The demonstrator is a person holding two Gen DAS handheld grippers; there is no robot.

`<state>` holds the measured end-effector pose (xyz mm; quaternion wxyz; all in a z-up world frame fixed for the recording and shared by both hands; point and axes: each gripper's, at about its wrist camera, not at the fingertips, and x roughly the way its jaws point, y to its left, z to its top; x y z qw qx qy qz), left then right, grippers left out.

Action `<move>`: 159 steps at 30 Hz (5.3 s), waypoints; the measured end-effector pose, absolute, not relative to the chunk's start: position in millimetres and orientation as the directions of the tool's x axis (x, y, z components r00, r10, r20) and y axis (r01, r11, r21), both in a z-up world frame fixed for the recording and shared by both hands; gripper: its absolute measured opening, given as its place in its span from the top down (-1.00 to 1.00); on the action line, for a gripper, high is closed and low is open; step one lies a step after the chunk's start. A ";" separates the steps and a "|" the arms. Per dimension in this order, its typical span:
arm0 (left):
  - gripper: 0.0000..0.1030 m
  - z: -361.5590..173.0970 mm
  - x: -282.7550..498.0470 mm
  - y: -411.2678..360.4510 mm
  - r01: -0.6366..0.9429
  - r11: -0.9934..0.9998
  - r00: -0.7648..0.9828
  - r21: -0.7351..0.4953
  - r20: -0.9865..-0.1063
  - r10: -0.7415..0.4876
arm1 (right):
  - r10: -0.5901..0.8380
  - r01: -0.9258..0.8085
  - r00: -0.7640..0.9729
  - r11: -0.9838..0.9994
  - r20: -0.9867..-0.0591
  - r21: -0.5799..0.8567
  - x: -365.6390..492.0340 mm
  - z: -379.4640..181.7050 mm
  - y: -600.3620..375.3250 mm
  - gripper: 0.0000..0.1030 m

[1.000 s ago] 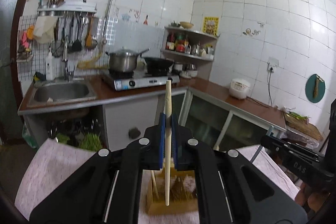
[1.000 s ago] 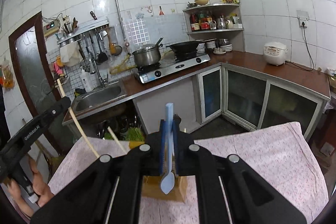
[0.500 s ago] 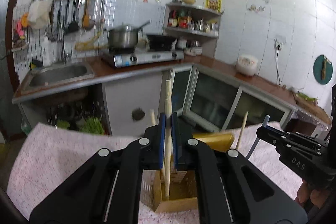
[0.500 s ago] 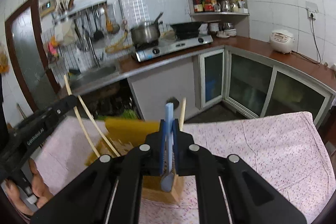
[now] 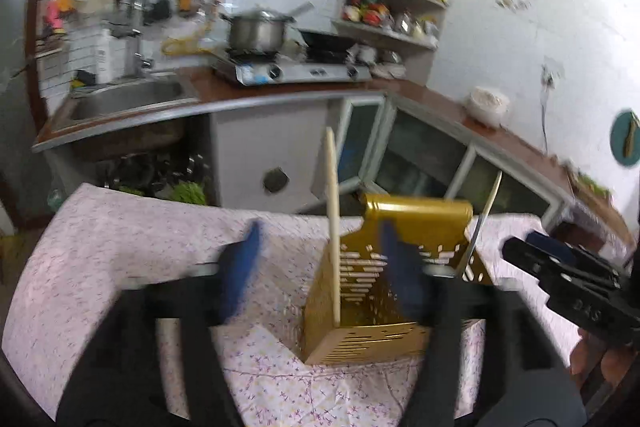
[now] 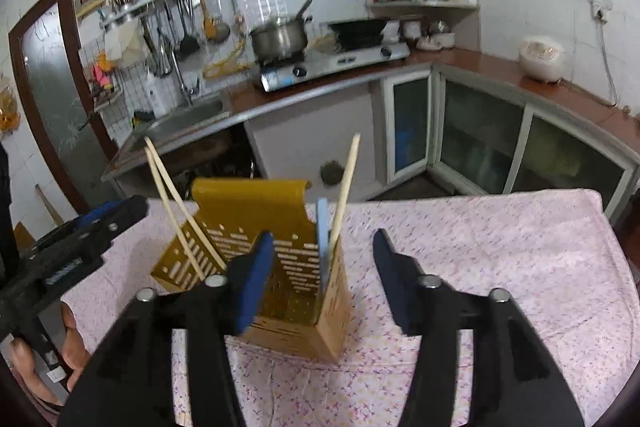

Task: Organize utensils
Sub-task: 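Open both tools to release the spoon and chopstick in the holder, then move both tools back down toward the remaining chopsticks on the cloth, then close the right tool on a chopstick while the left tool grasps another chopstick, then lift both held chopsticks off the cloth toward the yellow holder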

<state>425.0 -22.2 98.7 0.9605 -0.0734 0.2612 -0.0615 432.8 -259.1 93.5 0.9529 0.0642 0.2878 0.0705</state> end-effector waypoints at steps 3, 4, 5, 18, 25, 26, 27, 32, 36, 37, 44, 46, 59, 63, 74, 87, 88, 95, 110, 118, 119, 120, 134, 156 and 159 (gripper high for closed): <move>-0.48 112.9 405.4 -22.1 0.101 0.980 0.862 -0.172 -0.477 -0.172 | 0.131 -0.068 0.837 0.988 -0.532 0.136 416.5 103.2 -267.0 -0.05; -0.60 117.1 396.3 -20.5 0.104 0.980 0.862 -0.168 -0.476 -0.173 | 0.102 -0.048 0.840 0.992 -0.533 0.115 407.3 104.8 -270.7 -0.12; -0.80 119.5 387.2 -18.3 0.097 0.981 0.863 -0.167 -0.477 -0.167 | 0.088 -0.039 0.841 0.994 -0.534 0.103 401.9 104.9 -272.3 -0.21; -0.90 77.7 301.3 2.8 0.077 0.989 0.816 -0.127 -0.562 -0.136 | -0.032 0.057 0.770 0.998 -0.637 0.018 319.4 48.8 -302.3 -0.58; -0.90 36.2 276.8 -6.3 0.099 0.991 0.766 -0.090 -0.629 -0.134 | -0.032 0.082 0.690 0.996 -0.723 0.034 306.6 4.1 -302.2 -0.60; -0.90 28.7 274.6 -6.5 0.096 0.991 0.755 -0.091 -0.642 -0.132 | -0.033 0.082 0.677 0.996 -0.735 0.030 305.5 -3.4 -301.4 -0.60; -0.90 24.5 274.2 -6.8 0.093 0.991 0.747 -0.093 -0.651 -0.131 | -0.031 0.082 0.665 0.996 -0.746 0.031 304.6 -9.9 -301.1 -0.60; -0.90 -1.0 269.2 -7.6 0.064 0.991 0.698 -0.116 -0.704 -0.127 | -0.036 0.085 0.639 0.996 -0.769 0.025 298.6 -27.3 -298.8 -0.60; -0.89 -13.0 268.3 -11.8 0.053 0.990 0.655 -0.132 -0.744 -0.135 | -0.038 0.090 0.624 0.996 -0.780 0.024 296.1 -32.0 -297.0 -0.58; -0.88 -15.2 267.6 -13.2 0.047 0.990 0.648 -0.135 -0.750 -0.133 | -0.035 0.091 0.621 0.995 -0.783 0.028 296.2 -32.2 -296.7 -0.57; -0.55 -25.0 271.7 -25.0 0.047 0.992 0.613 -0.116 -0.780 -0.121 | -0.003 0.094 0.568 0.994 -0.823 0.061 300.7 -41.0 -293.8 0.03; -0.41 -29.4 275.2 -26.5 0.052 0.991 0.593 -0.126 -0.794 -0.132 | 0.007 0.092 0.563 0.993 -0.826 0.071 302.4 -41.6 -291.5 0.08; -0.04 -41.3 287.2 -34.2 0.038 0.993 0.510 -0.111 -0.853 -0.115 | 0.056 0.092 0.534 0.988 -0.844 0.124 311.0 -40.9 -280.1 0.46; -0.02 -40.5 289.6 -38.0 0.047 0.993 0.504 -0.108 -0.856 -0.117 | 0.047 0.083 0.530 0.991 -0.847 0.107 312.6 -34.5 -274.6 0.46; 0.42 -53.4 302.2 -42.0 0.044 0.993 0.455 -0.108 -0.883 -0.116 | 0.040 0.071 0.473 0.994 -0.880 0.083 327.7 -47.7 -266.0 0.72; 0.77 -56.8 319.8 -40.4 0.065 0.993 0.384 -0.101 -0.916 -0.119 | 0.093 0.009 0.355 0.995 -0.930 0.103 355.5 -45.3 -262.2 0.85; 0.77 -56.9 320.9 -43.3 0.068 0.994 0.382 -0.088 -0.918 -0.107 | 0.100 0.010 0.351 0.994 -0.931 0.110 358.3 -45.9 -263.5 0.84; 0.81 -59.9 327.4 -55.4 0.078 0.994 0.387 -0.073 -0.917 -0.097 | 0.106 0.010 0.371 0.993 -0.922 0.119 361.0 -49.5 -263.1 0.84; 0.83 -55.3 309.6 -35.3 0.086 0.987 0.411 -0.139 -0.897 -0.162 | 0.216 0.023 0.482 0.966 -0.849 0.259 307.7 -28.8 -315.0 0.84; 0.83 -34.6 295.3 -21.1 0.098 0.982 0.443 -0.159 -0.877 -0.186 | 0.250 0.059 0.482 0.947 -0.840 0.316 311.4 -40.1 -323.8 0.84; 0.83 -30.9 293.0 -19.4 0.102 0.982 0.447 -0.162 -0.874 -0.191 | 0.254 0.062 0.486 0.944 -0.836 0.323 311.5 -39.4 -325.1 0.84; 0.83 -28.2 292.2 -19.2 0.106 0.981 0.451 -0.164 -0.871 -0.195 | 0.258 0.061 0.489 0.943 -0.833 0.328 311.2 -38.2 -325.6 0.84; 0.84 -26.6 297.2 -26.2 0.118 0.981 0.456 -0.153 -0.869 -0.190 | 0.167 0.033 0.430 0.979 -0.887 0.200 322.0 -48.1 -313.8 0.30; 0.85 -33.3 302.5 -30.0 0.131 0.979 0.448 -0.157 -0.872 -0.199 | 0.104 0.064 0.384 0.988 -0.917 0.138 347.9 -59.3 -311.3 0.87; 0.85 -29.2 301.5 -28.4 0.136 0.977 0.454 -0.161 -0.867 -0.206 | 0.115 0.059 0.428 0.986 -0.896 0.154 339.7 -49.4 -312.7 0.90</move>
